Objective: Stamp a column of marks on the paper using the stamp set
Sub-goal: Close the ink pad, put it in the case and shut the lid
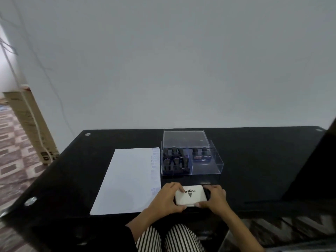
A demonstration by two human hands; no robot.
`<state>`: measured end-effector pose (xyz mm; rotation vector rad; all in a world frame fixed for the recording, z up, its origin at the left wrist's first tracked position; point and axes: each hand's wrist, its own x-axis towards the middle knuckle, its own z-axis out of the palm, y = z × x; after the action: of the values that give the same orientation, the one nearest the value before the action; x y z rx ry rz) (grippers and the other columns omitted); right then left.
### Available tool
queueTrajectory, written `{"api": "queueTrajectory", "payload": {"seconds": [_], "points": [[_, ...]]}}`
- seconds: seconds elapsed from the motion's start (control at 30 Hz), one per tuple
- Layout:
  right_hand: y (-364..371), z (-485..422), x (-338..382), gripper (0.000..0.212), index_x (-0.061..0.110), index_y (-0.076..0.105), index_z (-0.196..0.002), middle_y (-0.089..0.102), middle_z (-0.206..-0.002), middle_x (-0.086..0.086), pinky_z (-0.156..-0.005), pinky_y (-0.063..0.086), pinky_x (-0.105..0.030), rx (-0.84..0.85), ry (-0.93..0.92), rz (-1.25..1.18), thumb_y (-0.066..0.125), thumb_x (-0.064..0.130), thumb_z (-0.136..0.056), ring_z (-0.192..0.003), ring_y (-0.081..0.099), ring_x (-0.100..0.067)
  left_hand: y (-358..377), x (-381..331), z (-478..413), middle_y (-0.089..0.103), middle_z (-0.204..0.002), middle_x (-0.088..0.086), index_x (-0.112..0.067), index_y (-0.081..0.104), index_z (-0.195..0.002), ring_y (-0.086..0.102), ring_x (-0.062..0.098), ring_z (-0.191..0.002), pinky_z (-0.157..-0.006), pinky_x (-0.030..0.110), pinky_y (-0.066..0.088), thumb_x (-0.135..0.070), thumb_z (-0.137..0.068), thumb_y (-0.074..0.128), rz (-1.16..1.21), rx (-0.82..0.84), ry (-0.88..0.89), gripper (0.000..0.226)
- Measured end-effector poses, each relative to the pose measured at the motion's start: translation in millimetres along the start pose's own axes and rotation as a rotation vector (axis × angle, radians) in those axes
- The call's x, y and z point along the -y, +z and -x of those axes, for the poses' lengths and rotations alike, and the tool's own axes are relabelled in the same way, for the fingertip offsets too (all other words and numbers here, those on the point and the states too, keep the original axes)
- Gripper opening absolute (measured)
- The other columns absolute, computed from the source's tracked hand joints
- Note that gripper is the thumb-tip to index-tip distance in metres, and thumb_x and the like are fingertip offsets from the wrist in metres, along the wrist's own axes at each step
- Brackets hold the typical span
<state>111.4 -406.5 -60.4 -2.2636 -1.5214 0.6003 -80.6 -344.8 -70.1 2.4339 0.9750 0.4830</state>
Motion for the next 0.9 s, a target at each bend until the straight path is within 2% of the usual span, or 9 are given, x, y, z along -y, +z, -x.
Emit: {"api": "queueTrajectory", "payload": {"seconds": [0.1, 0.17, 0.23, 0.3, 0.47, 0.6, 0.67, 0.77, 0.9], "points": [[-0.4, -3.0, 2.7, 0.072, 0.014, 0.049, -0.132, 0.051, -0.131, -0.007, -0.102, 0.033, -0.028, 0.048, 0.021, -0.121, 0.080, 0.033, -0.069, -0.122, 0.045, -0.021, -2.0, -0.1, -2.4, 0.047, -0.128, -0.009, -0.023, 0.046, -0.126, 0.040, 0.007, -0.113, -0.091, 0.013, 0.031, -0.039, -0.074, 0.071, -0.018, -0.006, 0.033, 0.060], [-2.3, -2.8, 2.3, 0.060, 0.009, 0.052, -0.125, 0.059, -0.123, -0.009, -0.084, 0.049, -0.024, 0.053, 0.055, -0.406, 0.079, 0.018, -0.072, -0.106, 0.055, -0.019, -4.5, -0.1, -4.9, 0.046, -0.128, -0.012, -0.025, 0.045, -0.130, 0.040, 0.006, -0.114, -0.094, 0.013, 0.030, -0.040, -0.074, 0.072, 0.016, -0.015, 0.044, 0.064], [-8.2, -0.9, 5.7, 0.049, 0.010, 0.050, -0.121, 0.059, -0.115, -0.011, -0.061, 0.051, -0.022, 0.049, 0.113, -0.630, 0.074, 0.012, -0.078, -0.095, 0.058, -0.019, -9.8, -1.7, -10.6, 0.047, -0.125, -0.014, -0.026, 0.049, -0.127, 0.040, 0.004, -0.114, -0.098, 0.016, 0.035, -0.042, -0.071, 0.072, 0.081, -0.033, 0.044, 0.063], [-18.3, -2.8, 8.6, 0.044, 0.007, 0.049, -0.118, 0.059, -0.107, -0.012, -0.050, 0.052, -0.024, 0.035, 0.158, -0.802, 0.071, 0.007, -0.080, -0.086, 0.060, -0.021, -17.1, -5.9, -20.7, 0.048, -0.121, -0.016, -0.027, 0.053, -0.121, 0.043, 0.003, -0.114, -0.098, 0.020, 0.041, -0.043, -0.067, 0.072, 0.165, -0.053, 0.051, 0.060], [-67.3, -11.4, 23.8, 0.048, 0.002, 0.048, -0.123, 0.055, -0.114, -0.022, -0.045, 0.055, -0.023, -0.049, 0.166, -1.164, 0.066, -0.006, -0.080, -0.086, 0.061, -0.032, -40.7, -28.4, -59.2, 0.049, -0.125, -0.006, -0.030, 0.057, -0.109, 0.049, 0.010, -0.117, -0.094, 0.019, 0.049, -0.008, -0.070, 0.078, 0.510, -0.134, 0.053, 0.049], [-100.2, -30.1, 32.0, 0.046, -0.001, 0.046, -0.124, 0.049, -0.126, -0.024, -0.043, 0.055, -0.023, -0.110, 0.160, -1.224, 0.062, -0.008, -0.082, -0.084, 0.059, -0.030, -49.9, -39.4, -96.6, 0.048, -0.127, 0.000, -0.036, 0.058, -0.104, 0.051, 0.018, -0.119, -0.095, 0.032, 0.051, -0.009, -0.066, 0.082, 0.639, -0.157, 0.008, 0.053], [-110.0, -42.8, 33.0, 0.046, -0.002, 0.045, -0.126, 0.049, -0.128, -0.026, -0.043, 0.055, -0.023, -0.116, 0.175, -1.209, 0.061, -0.008, -0.083, -0.094, 0.058, -0.034, -46.3, -41.4, -112.0, 0.049, -0.129, 0.005, -0.033, 0.058, -0.104, 0.053, 0.021, -0.118, -0.096, 0.038, 0.051, -0.007, -0.061, 0.085, 0.672, -0.169, -0.038, 0.056], [-115.4, -62.5, 32.2, 0.045, -0.003, 0.044, -0.126, 0.049, -0.127, -0.026, -0.042, 0.055, -0.025, -0.115, 0.203, -1.118, 0.060, -0.008, -0.084, -0.109, 0.055, -0.039, -34.9, -40.8, -130.1, 0.049, -0.129, 0.011, -0.022, 0.057, -0.107, 0.053, 0.026, -0.118, -0.098, 0.038, 0.049, -0.003, -0.057, 0.087, 0.634, -0.193, -0.116, 0.062], [-107.6, -82.8, 24.0, 0.045, -0.006, 0.048, -0.124, 0.051, -0.128, -0.026, -0.042, 0.054, -0.024, -0.103, 0.203, -0.987, 0.064, -0.007, -0.082, -0.098, 0.056, -0.035, -20.3, -33.8, -142.4, 0.053, -0.126, 0.013, -0.007, 0.060, -0.116, 0.055, 0.026, -0.115, -0.098, 0.037, 0.048, -0.003, -0.060, 0.086, 0.604, -0.210, -0.188, 0.062]]}}
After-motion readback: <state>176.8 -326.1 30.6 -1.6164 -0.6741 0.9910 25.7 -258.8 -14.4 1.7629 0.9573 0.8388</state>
